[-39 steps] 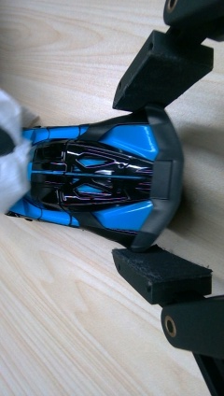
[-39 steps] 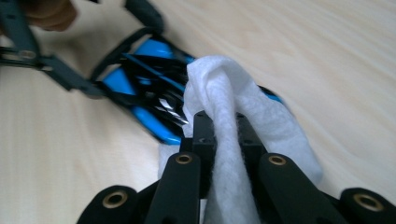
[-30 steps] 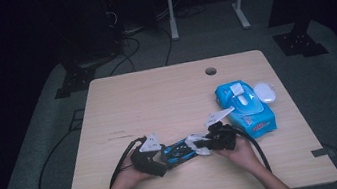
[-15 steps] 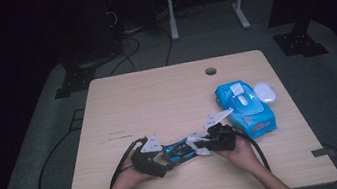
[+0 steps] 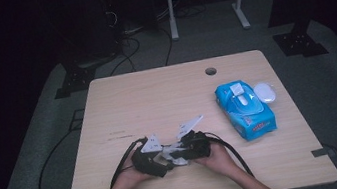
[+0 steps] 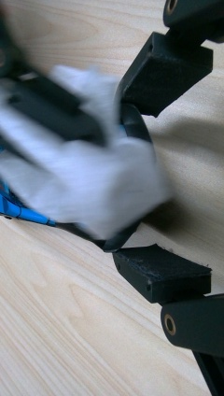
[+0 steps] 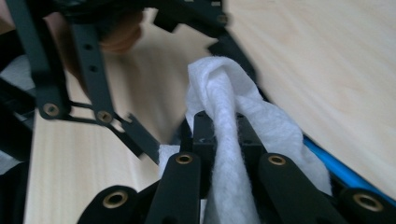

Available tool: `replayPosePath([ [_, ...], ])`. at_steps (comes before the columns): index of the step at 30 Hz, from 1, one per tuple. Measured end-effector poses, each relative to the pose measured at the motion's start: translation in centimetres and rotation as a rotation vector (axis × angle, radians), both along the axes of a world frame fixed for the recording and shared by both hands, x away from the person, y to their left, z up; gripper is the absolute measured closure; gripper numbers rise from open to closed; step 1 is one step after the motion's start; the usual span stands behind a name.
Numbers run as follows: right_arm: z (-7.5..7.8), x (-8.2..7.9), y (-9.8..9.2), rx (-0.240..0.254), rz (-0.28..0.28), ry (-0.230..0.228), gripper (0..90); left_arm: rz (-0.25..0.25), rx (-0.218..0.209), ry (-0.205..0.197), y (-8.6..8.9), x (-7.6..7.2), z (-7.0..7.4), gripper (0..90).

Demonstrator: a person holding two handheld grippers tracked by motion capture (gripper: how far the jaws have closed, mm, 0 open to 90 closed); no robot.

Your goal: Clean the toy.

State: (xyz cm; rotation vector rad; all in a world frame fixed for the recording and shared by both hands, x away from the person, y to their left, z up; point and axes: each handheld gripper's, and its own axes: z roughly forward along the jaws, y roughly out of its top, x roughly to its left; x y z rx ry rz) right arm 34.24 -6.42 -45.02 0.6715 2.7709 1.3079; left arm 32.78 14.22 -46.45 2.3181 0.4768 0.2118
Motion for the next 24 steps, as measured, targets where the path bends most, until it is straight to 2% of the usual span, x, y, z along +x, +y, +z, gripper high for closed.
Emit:
replayPosePath([
  [2, 0.4, 0.2, -1.2, -0.008, -0.043, -0.019, 82.1, -0.011, 0.007, -0.001, 0.0, 0.1, 0.0, 24.0],
  [5, 0.6, 0.4, -2.6, -0.008, -0.089, -0.019, 82.2, -0.008, 0.002, -0.001, -0.3, 0.2, 0.0, 24.0],
  [8, 0.6, 0.1, -2.0, -0.011, -0.062, -0.026, 82.1, 0.001, -0.007, 0.001, -0.4, 0.1, -0.1, 24.0],
  [11, 0.0, -0.5, 0.1, -0.018, 0.010, -0.018, 82.0, 0.007, -0.005, -0.001, -0.5, 0.0, -0.1, 24.0],
  [13, -0.1, -0.6, 0.9, -0.026, 0.026, -0.034, 82.0, 0.007, 0.001, -0.004, -0.3, 0.0, 0.0, 24.0],
  [16, 0.3, 0.3, -0.2, 0.003, -0.011, -0.016, 82.1, 0.005, 0.001, -0.004, -0.3, 0.1, -0.1, 24.0],
  [18, 0.8, 0.8, -1.2, 0.002, -0.059, -0.020, 82.1, 0.001, -0.006, -0.003, -0.3, 0.1, -0.1, 24.0],
  [20, 1.3, 1.2, -1.7, 0.010, -0.081, -0.013, 82.1, 0.001, -0.014, -0.003, -0.4, 0.2, -0.2, 24.0],
  [22, 1.5, 1.6, -1.4, 0.021, -0.085, 0.002, 82.1, 0.000, -0.010, -0.002, -0.5, 0.2, -0.2, 24.0],
  [24, 1.2, 1.9, -0.3, 0.024, -0.067, 0.019, 82.1, -0.001, -0.003, -0.005, -0.5, 0.2, -0.1, 24.1],
])
